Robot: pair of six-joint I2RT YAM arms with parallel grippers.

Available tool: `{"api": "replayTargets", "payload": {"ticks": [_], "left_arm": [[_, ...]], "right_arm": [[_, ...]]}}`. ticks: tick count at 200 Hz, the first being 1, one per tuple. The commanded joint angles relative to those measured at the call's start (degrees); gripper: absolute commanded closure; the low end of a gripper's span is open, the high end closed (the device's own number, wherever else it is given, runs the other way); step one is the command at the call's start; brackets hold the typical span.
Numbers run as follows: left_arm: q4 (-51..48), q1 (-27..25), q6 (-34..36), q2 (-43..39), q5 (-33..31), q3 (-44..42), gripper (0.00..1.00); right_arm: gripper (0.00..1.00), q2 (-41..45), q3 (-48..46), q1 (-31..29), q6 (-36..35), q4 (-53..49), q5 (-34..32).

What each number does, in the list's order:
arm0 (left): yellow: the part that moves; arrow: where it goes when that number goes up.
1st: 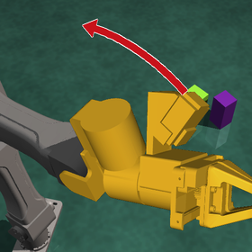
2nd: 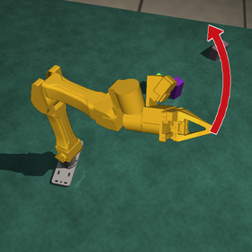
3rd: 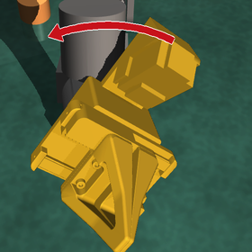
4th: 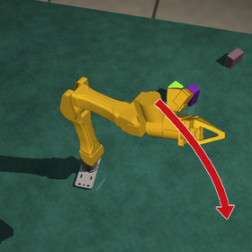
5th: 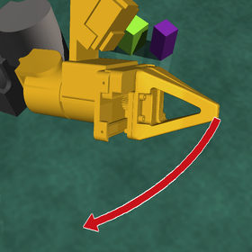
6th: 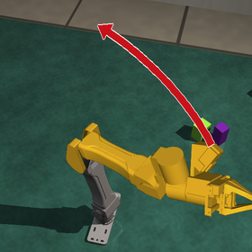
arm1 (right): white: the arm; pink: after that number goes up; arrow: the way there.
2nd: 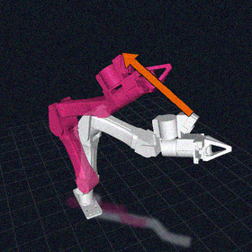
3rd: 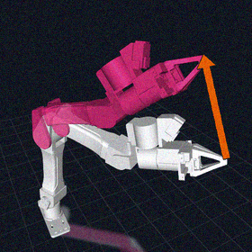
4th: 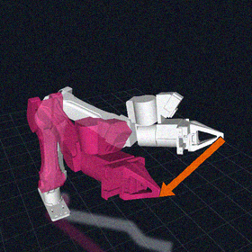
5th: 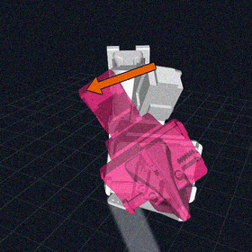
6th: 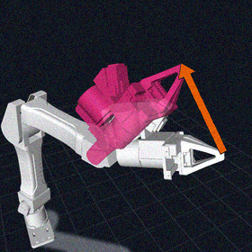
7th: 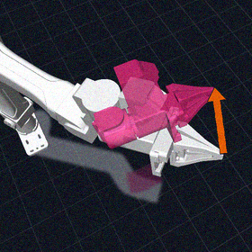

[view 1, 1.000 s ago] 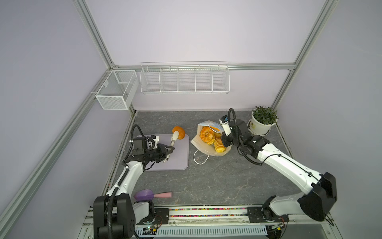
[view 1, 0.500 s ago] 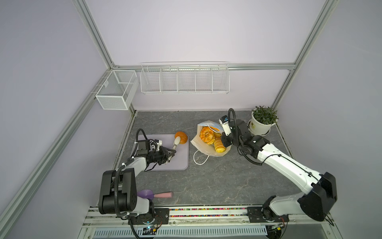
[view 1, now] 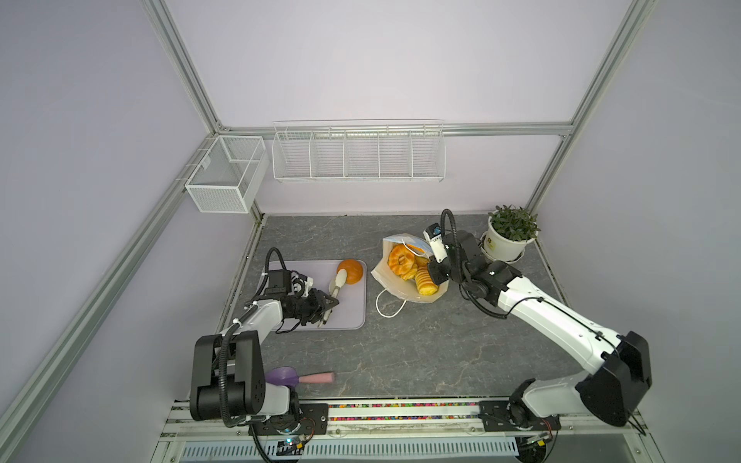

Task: Take the fake bread out of the paper bag
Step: 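Lift the clamped orange bun out onto the lilac mat with the left gripper, then open the tongs with the left gripper to release the bun on the mat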

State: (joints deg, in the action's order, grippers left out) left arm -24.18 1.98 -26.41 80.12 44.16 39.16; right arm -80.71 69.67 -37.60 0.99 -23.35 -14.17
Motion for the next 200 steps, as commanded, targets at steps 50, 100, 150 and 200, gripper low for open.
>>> {"api": "replayTargets", "payload": {"ticks": [50,100,150,200], "left_arm": [[-13.46,0.22,5.53,-7.65,-7.17,4.8,0.64],[-26.08,0.14,9.87,-17.85,-10.36,10.84,0.74],[-30.41,0.13,11.25,-19.95,-9.95,11.8,0.68],[-34.64,-7.44,10.5,-22.23,-16.16,17.4,0.7]], "right_arm": [[0.93,-1.86,1.78,0.12,-0.64,-2.4,1.23],[0.93,-1.91,1.85,-0.12,-0.27,-1.48,2.08],[0.93,-2.7,1.53,-0.42,0.67,-0.65,3.17],[0.93,-2.73,1.7,-0.54,1.17,-0.9,3.89]]}}
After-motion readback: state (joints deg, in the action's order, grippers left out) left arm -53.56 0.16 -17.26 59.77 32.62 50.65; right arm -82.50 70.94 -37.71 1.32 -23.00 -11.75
